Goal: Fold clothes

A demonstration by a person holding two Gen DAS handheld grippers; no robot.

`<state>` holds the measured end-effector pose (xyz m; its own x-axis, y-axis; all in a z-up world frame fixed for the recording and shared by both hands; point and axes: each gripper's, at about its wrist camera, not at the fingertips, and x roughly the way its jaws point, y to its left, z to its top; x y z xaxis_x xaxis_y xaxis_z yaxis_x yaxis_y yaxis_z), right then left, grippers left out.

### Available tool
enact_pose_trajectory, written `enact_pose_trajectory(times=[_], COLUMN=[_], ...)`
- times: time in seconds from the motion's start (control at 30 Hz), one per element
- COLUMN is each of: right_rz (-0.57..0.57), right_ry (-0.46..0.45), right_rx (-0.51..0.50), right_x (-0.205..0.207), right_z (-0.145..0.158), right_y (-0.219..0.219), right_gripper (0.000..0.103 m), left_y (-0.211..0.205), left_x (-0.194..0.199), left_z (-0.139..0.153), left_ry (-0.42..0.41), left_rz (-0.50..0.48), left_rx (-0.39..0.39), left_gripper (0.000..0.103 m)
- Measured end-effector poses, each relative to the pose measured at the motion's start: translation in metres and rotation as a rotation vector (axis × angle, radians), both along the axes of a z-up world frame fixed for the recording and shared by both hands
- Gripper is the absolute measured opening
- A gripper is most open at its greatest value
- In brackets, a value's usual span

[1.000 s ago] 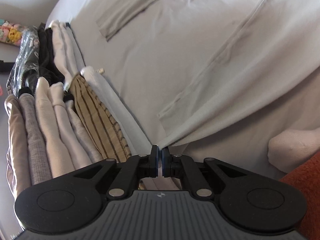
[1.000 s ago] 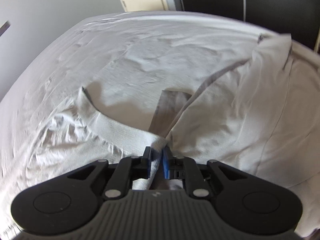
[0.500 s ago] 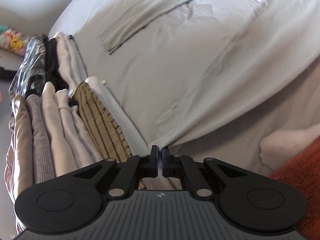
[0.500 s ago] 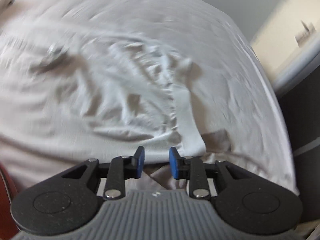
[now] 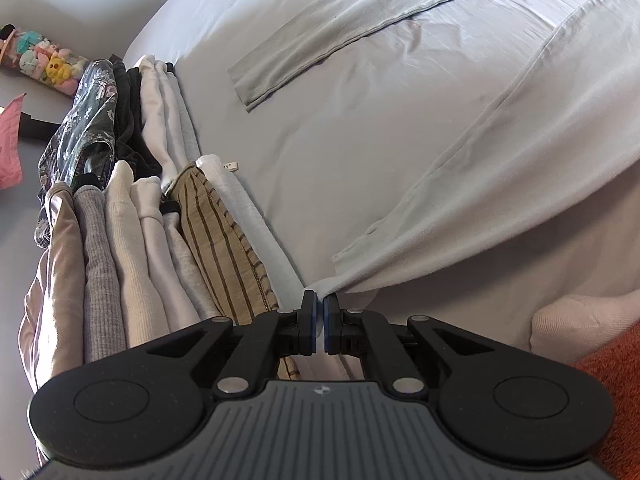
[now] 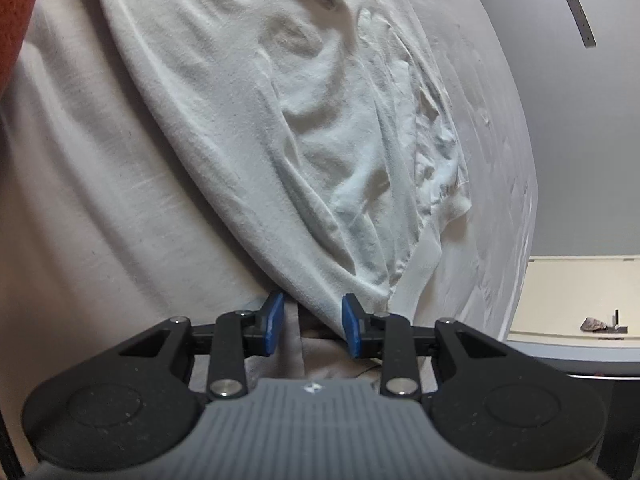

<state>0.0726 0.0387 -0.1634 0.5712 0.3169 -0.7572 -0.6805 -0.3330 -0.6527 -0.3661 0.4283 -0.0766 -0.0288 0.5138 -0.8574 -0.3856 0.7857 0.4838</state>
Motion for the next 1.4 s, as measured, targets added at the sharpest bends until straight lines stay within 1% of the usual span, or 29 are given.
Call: enact_pose_trajectory(times=[0.07,0.17,0.23,0.27,0.3,0.33,0.4,0.5,0.6,0.67,0.8,0.93,0.97,1.13,1.23,1.4], right_rz=[0.023,0.045,0.057,0.055,0.051,0.044,0.022,-0.038,-0.134,-0.178,-0.222,-0.241,-0.243,-0.268,-0.294,-0.352], right_ry=[-0.018,-0.021,-0.026,-0.026,-0.025,-0.021,-0.007,0.019,0.064,0.077,0.085,0.081,0.077,0.061,0.057,0.060], right_rx=[-0.010,-0.027,-0.033,-0.030,-0.024,-0.011,0.017,0.077,0.173,0.239,0.338,0.383,0.387,0.385,0.385,0.405], right_x=[0.000,-0.001,-0.002,-0.002,-0.002,-0.002,0.000,0.005,0.014,0.018,0.031,0.043,0.046,0.067,0.084,0.116], right_z=[-0.007,-0.013,-0.015,-0.015,-0.014,-0.012,-0.005,0.010,0.033,0.049,0.079,0.102,0.105,0.110,0.107,0.094], right_y=[0.002,0.004,0.003,0.003,0.003,0.003,0.003,0.005,0.009,0.014,0.032,0.057,0.064,0.107,0.134,0.182], right_gripper=[0.033,0.027,0.015,0.011,0.005,0.003,0.002,0.002,0.001,0.001,0.001,0.001,0.001,0.001,0.001,0.001], left_y=[0.001,0.000,0.001,0.001,0.001,0.002,0.003,0.008,0.017,0.027,0.046,0.064,0.071,0.107,0.131,0.173], left_x=[0.001,0.002,0.002,0.002,0.002,0.003,0.002,0.001,0.003,0.007,0.017,0.026,0.032,0.063,0.086,0.123], left_z=[0.000,-0.001,-0.001,-0.001,0.000,0.000,0.003,0.013,0.024,0.034,0.053,0.071,0.072,0.073,0.065,0.043], left_ry=[0.002,0.006,0.007,0.006,0.004,0.001,-0.012,-0.053,-0.089,-0.105,-0.137,-0.169,-0.163,-0.130,-0.104,-0.059], left_rz=[0.008,0.011,0.015,0.017,0.019,0.021,0.028,0.056,0.082,0.097,0.125,0.154,0.156,0.163,0.158,0.159], left_rx=[0.001,0.003,0.006,0.008,0.010,0.012,0.017,0.017,0.024,0.038,0.066,0.094,0.101,0.134,0.138,0.133], left_gripper=[0.004,0.004,0.004,0.004,0.004,0.004,0.004,0.004,0.004,0.004,0.004,0.004,0.004,0.004,0.004,0.004])
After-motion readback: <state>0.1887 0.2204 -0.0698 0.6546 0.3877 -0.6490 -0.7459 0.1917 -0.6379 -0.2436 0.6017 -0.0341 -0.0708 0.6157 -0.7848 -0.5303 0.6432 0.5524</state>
